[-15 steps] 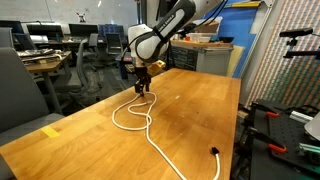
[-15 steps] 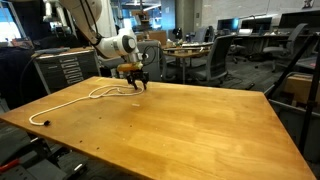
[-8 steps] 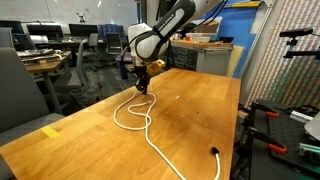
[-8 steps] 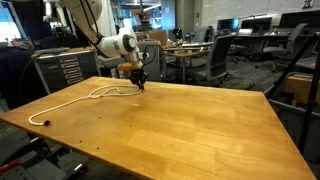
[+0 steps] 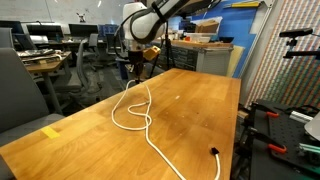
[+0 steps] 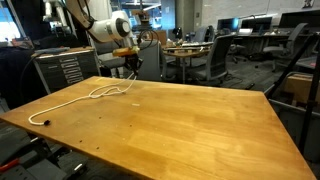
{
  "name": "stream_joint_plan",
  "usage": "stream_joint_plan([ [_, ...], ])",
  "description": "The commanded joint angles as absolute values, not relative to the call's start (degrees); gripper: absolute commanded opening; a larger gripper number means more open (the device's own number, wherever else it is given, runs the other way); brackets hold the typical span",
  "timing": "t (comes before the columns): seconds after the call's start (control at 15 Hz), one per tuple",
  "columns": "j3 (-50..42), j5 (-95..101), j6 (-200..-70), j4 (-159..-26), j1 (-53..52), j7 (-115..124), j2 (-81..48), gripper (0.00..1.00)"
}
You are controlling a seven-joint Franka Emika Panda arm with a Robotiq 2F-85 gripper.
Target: Form a loose knot using the white rope
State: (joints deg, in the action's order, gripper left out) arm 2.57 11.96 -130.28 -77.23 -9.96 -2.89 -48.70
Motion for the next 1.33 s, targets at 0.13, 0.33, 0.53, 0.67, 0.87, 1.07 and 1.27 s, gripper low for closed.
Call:
stream_joint_plan([
  [0.13, 12.4, 3.2, -119.5, -81.1, -9.6, -12.4, -37.7, 0.05],
  [0.33, 15.2, -2.5, -113.0, -78.8, -10.5, -12.3, -39.2, 0.05],
  [0.53, 13.9, -2.4, -115.1, -79.5, -12.2, -10.7, -41.6, 0.07],
  [0.67, 12.5, -1.2, -117.4, -80.8, -12.3, -10.0, -42.4, 0.32],
  [0.87, 9.0, 0.9, -130.8, -85.6, -11.7, -8.0, -42.1, 0.55],
  [1.07, 4.6, 5.0, -141.9, -90.5, -11.7, -6.4, -40.9, 0.77],
  [1.27, -0.6, 10.4, -152.7, -95.1, -12.7, -2.4, -39.9, 0.98],
])
